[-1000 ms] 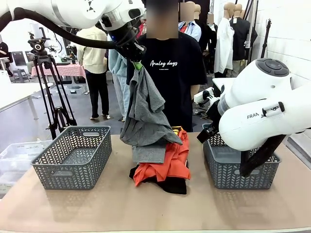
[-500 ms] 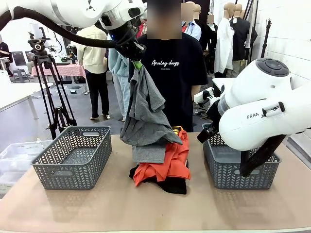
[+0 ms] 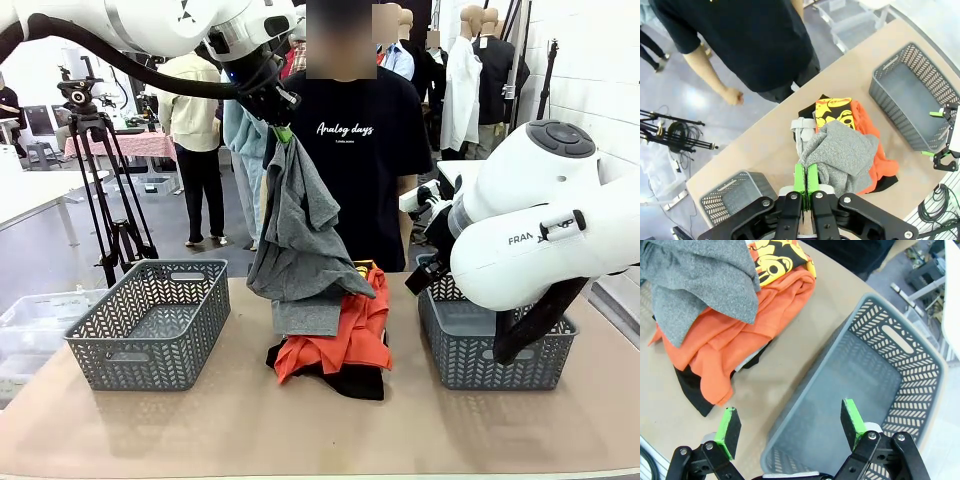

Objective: Sort the tops and bottoms.
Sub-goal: Sort the clothes according to human instructions.

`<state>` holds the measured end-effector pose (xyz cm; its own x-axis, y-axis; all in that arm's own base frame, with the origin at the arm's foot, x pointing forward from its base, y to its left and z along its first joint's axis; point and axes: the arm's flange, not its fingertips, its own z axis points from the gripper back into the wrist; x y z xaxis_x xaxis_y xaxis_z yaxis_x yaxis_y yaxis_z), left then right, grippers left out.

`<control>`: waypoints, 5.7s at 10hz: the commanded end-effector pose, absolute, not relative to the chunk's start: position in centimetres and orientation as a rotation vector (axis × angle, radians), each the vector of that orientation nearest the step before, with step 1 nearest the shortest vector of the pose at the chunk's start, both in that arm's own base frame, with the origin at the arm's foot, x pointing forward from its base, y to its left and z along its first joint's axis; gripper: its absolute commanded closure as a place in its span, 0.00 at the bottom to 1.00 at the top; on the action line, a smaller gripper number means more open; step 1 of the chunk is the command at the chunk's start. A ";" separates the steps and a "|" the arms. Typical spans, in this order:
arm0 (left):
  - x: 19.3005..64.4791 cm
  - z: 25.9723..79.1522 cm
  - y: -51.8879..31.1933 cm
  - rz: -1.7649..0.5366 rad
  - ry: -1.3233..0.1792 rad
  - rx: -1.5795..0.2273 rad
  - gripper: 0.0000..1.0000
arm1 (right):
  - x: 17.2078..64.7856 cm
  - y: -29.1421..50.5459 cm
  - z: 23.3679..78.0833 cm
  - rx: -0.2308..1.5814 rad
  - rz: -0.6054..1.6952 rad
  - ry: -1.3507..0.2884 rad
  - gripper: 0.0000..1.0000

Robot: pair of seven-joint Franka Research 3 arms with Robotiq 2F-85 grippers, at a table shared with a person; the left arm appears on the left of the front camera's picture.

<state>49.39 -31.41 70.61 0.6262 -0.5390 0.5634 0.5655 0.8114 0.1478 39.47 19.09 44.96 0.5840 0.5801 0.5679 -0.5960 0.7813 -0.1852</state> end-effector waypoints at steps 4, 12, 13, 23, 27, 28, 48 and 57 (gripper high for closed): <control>49.4 71.0 -31.4 -0.623 -0.629 -0.050 1.00 | 39.5 19.0 44.9 0.029 0.684 -0.659 0.00; 49.4 71.0 -31.4 -0.623 -0.629 -0.050 1.00 | 39.5 19.0 44.9 0.029 0.684 -0.659 0.00; 49.4 71.0 -31.4 -0.623 -0.629 -0.050 1.00 | 39.5 19.0 44.9 0.029 0.684 -0.659 0.00; 49.4 71.0 -31.4 -0.623 -0.629 -0.050 1.00 | 39.5 19.0 44.9 0.029 0.684 -0.659 0.00; 48.0 75.1 -28.8 -0.673 -0.681 -0.057 1.00 | 39.5 19.0 44.9 0.029 0.684 -0.659 0.00; 47.8 77.1 -27.5 -0.681 -0.689 -0.037 1.00 | 39.5 19.0 44.9 0.029 0.684 -0.659 0.00; 51.4 51.3 -5.7 0.039 -0.228 -0.098 1.00 | 39.5 19.0 44.9 0.029 0.684 -0.659 0.00; 51.1 50.0 -5.3 0.074 -0.183 -0.050 0.41 | 39.5 19.0 44.9 0.029 0.684 -0.659 0.00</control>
